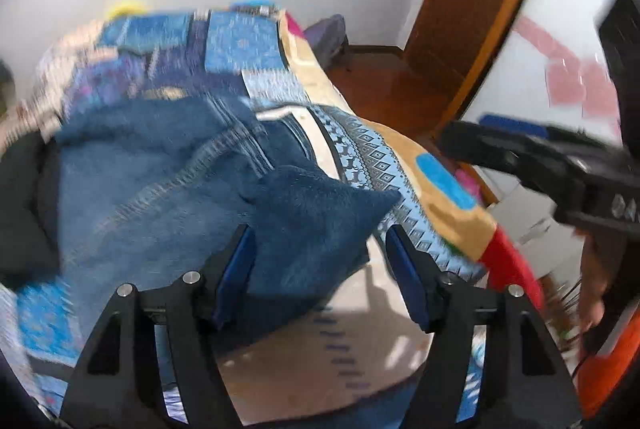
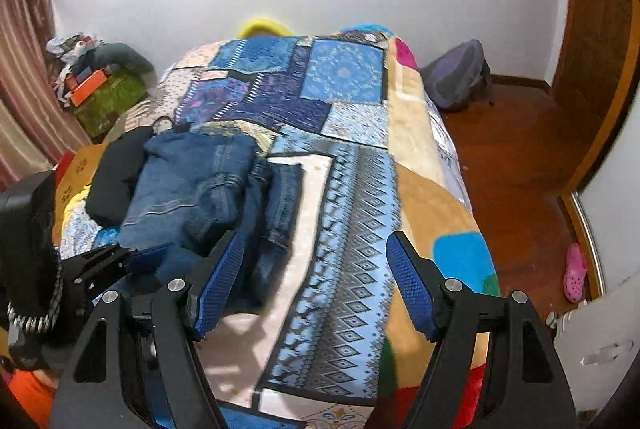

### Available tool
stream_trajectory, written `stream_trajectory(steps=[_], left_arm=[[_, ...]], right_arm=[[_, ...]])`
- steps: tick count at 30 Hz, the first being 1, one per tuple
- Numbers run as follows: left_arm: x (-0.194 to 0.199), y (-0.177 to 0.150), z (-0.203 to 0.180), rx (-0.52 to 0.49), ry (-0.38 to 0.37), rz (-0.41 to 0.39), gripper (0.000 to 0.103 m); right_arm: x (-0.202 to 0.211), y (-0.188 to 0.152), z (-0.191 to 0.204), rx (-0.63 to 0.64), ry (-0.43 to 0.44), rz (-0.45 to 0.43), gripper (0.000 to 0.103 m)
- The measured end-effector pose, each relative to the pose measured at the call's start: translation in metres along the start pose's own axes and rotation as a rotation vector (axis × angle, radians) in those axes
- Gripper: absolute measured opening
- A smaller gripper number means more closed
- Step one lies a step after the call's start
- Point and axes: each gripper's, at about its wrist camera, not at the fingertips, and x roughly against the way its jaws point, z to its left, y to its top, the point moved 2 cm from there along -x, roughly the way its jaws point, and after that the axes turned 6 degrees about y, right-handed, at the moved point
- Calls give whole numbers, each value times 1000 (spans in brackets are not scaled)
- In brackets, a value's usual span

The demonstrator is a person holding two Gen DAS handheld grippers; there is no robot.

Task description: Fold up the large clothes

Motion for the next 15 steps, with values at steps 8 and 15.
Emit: stream_trajectory(steps=[8,15], left_arm=[[54,-14,45,-44,165,-109,85],[58,-29,110,76,270,-89,86]], right_arm=[[-4,-2,48,146,26,3,71],[-35,-5,82,200,65,43,71]])
